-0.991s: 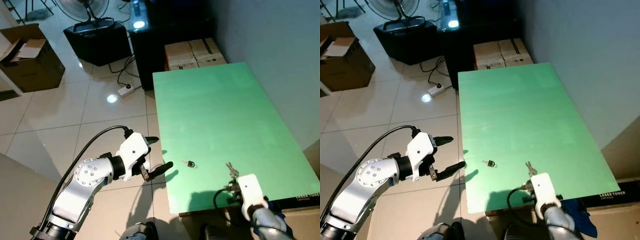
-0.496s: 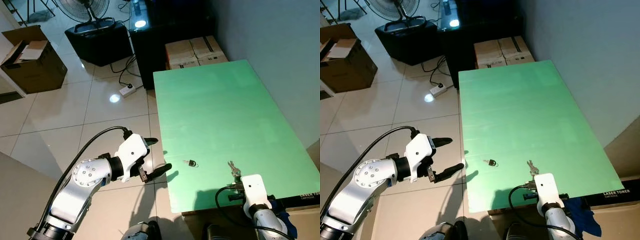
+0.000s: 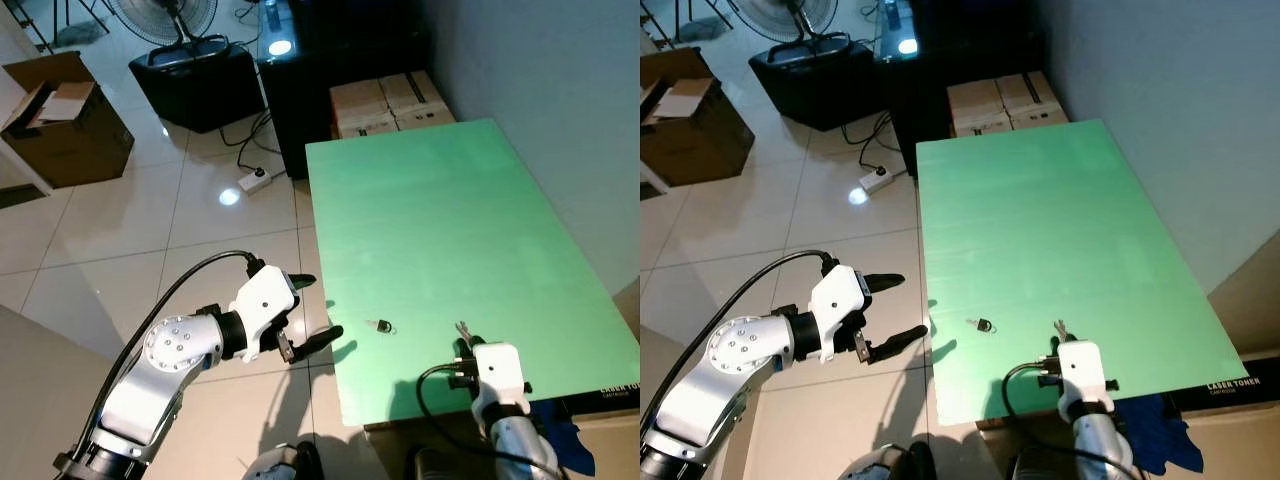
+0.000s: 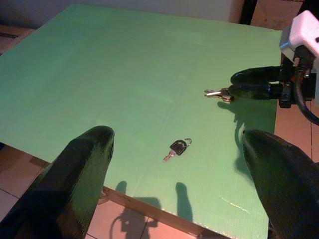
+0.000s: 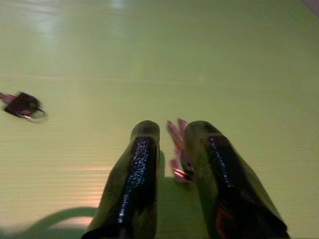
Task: Hang keys on a hook
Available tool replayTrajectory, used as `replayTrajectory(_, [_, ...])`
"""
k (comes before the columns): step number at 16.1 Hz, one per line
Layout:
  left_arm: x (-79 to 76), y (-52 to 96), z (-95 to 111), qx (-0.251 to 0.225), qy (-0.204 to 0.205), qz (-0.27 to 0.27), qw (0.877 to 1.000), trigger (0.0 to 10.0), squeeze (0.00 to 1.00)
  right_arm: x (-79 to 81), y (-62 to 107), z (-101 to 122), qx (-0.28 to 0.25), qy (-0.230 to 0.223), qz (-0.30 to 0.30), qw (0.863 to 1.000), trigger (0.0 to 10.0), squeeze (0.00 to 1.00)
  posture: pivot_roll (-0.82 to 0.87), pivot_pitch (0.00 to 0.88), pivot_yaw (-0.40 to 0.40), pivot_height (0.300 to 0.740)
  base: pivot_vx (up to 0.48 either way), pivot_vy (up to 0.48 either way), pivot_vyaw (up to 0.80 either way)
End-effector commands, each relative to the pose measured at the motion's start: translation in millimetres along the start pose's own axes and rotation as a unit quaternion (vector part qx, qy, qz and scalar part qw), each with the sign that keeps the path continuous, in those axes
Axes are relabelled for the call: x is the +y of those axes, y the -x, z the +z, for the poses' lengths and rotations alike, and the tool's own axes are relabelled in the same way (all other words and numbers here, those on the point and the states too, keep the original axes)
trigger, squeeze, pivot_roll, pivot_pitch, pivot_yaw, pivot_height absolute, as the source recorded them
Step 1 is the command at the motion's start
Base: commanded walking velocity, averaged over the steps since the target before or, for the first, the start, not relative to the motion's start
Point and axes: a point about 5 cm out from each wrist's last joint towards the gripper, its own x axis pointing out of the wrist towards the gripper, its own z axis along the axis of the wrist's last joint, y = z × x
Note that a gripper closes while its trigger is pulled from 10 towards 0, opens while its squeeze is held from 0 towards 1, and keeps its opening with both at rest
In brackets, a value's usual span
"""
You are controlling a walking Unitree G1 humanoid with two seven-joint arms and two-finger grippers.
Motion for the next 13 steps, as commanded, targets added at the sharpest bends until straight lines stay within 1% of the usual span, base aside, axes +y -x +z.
replayTrajectory(1, [0.1, 1.9, 1, 0.004, -0.006, -0.003, 1.0, 10.0, 0.0, 9.7, 1.8, 2, -0.008, 0.001, 0.009, 1.0, 10.0, 1.0, -0.02, 0.126, 0.17, 0.74, 0.0, 0.0, 0.0])
replayTrajectory(2, [0.2, 1.8, 1, 0.004, -0.006, -0.003, 1.0, 10.0, 0.0, 11.1, 1.2, 1, -0.005, 0.003, 0.009, 1.0, 10.0, 1.0, -0.02, 0.127, 0.17, 0.74, 0.0, 0.0, 0.0])
replayTrajectory(4, [0.6, 1.4, 1, 0.003, -0.005, -0.003, 1.0, 10.0, 0.0, 12.8, -3.0, -7, 0.037, 0.007, 0.001, 0.999, 10.0, 1.0, -0.02, 0.125, 0.169, 0.74, 0.0, 0.0, 0.0])
replayTrajectory(5, [0.7, 1.4, 1, 0.003, -0.005, -0.003, 1.0, 10.0, 0.0, 12.9, -3.9, -10, 0.049, 0.01, -0.001, 0.999, 10.0, 1.0, -0.02, 0.127, 0.17, 0.74, 0.0, 0.0, 0.0])
replayTrajectory(6, [0.8, 1.5, 1, 0.003, -0.006, -0.003, 1.0, 10.0, 0.0, 9.2, -5.8, -14, 0.071, 0.022, -0.021, 0.997, 10.0, 1.0, -0.02, 0.127, 0.168, 0.74, 0.0, 0.0, 0.0])
replayTrajectory(7, [1.0, 1.6, 1, 0.003, -0.006, -0.002, 1.0, 10.0, 0.0, 5.8, -6.4, -14, 0.074, 0.03, -0.033, 0.996, 10.0, 0.85, -0.02, 0.129, 0.167, 0.74, 0.0, 0.0, 0.0])
replayTrajectory(8, [1.3, 1.9, 1, 0.003, -0.006, -0.002, 1.0, 10.0, 0.0, 1.8, -7.0, -14, 0.074, 0.043, -0.045, 0.995, 10.0, 0.0, -0.02, 0.13, 0.168, 0.74, 0.0, 0.0, 0.0])
replayTrajectory(9, [0.6, 1.1, 2, 0.003, -0.006, -0.004, 1.0, 10.0, 0.0, 0.6, -8.4, -14, 0.075, 0.055, -0.045, 0.995, 10.0, 0.0, -0.02, 0.13, 0.169, 0.74, 0.0, 0.0, 0.0])
replayTrajectory(10, [0.3, 0.5, 2, 0.002, -0.006, -0.005, 1.0, 10.0, 0.0, 0.4, -9.3, -14, 0.075, 0.057, -0.046, 0.994, 10.0, 0.0, -0.02, 0.13, 0.167, 0.74, 0.0, 0.0, 0.0])
replayTrajectory(13, [-0.4, 0.8, 2, 0.001, -0.005, -0.004, 1.0, 10.0, 0.0, -1.4, -10.1, -14, 0.081, 0.046, -0.062, 0.994, 10.0, 0.0, -0.01, 0.131, 0.163, 0.74, 0.0, 0.0, 0.0])
